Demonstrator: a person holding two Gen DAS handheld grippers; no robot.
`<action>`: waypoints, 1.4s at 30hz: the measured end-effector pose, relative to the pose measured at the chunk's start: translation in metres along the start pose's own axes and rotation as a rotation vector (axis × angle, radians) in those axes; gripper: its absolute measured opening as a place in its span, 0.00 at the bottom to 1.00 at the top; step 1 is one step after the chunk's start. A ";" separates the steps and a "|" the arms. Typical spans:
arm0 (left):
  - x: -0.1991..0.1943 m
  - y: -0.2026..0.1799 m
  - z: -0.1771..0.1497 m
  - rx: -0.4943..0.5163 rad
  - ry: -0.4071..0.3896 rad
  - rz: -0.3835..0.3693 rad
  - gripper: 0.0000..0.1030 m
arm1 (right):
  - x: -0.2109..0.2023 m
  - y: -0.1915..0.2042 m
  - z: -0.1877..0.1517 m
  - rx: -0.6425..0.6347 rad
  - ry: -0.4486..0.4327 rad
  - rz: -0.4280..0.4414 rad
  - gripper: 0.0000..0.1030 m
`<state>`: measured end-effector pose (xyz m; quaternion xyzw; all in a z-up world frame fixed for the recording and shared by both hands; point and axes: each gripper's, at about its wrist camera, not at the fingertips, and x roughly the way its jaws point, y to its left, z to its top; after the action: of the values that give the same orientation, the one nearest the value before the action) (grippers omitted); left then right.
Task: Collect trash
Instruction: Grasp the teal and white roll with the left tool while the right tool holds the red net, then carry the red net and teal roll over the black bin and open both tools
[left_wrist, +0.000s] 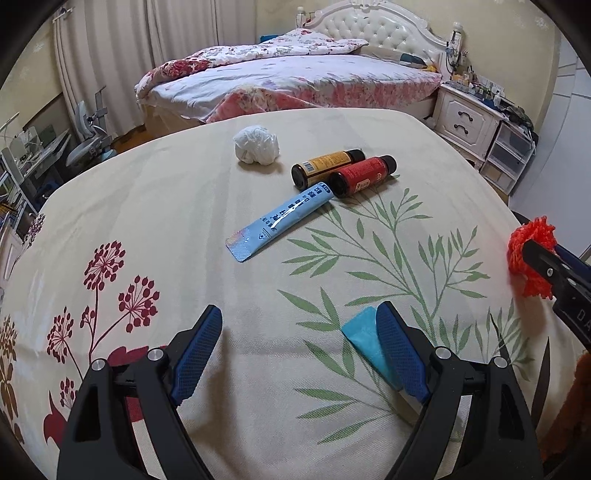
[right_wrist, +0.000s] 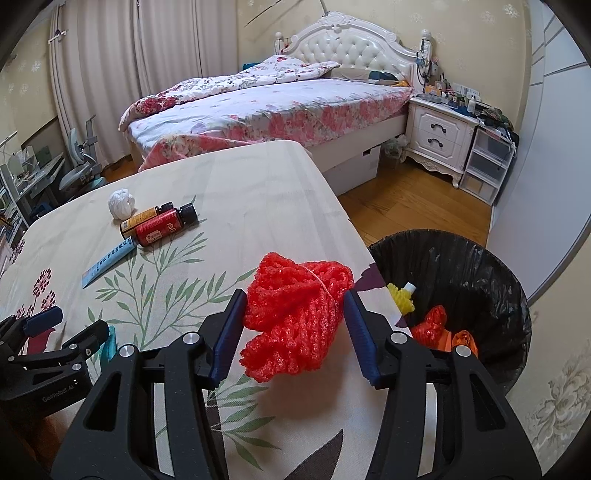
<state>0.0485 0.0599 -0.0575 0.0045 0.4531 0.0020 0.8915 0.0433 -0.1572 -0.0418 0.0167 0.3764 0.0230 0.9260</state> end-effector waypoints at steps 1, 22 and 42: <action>-0.003 -0.003 -0.002 0.002 -0.005 -0.004 0.80 | 0.000 0.000 0.000 0.000 0.000 0.000 0.51; -0.013 -0.012 -0.034 0.049 0.017 -0.028 0.66 | 0.003 0.001 -0.013 0.008 0.004 0.014 0.51; -0.020 -0.014 -0.036 0.067 -0.031 -0.089 0.18 | -0.003 0.004 -0.018 -0.005 0.000 0.007 0.46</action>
<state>0.0080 0.0463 -0.0627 0.0142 0.4389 -0.0528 0.8969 0.0287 -0.1528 -0.0521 0.0157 0.3761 0.0269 0.9261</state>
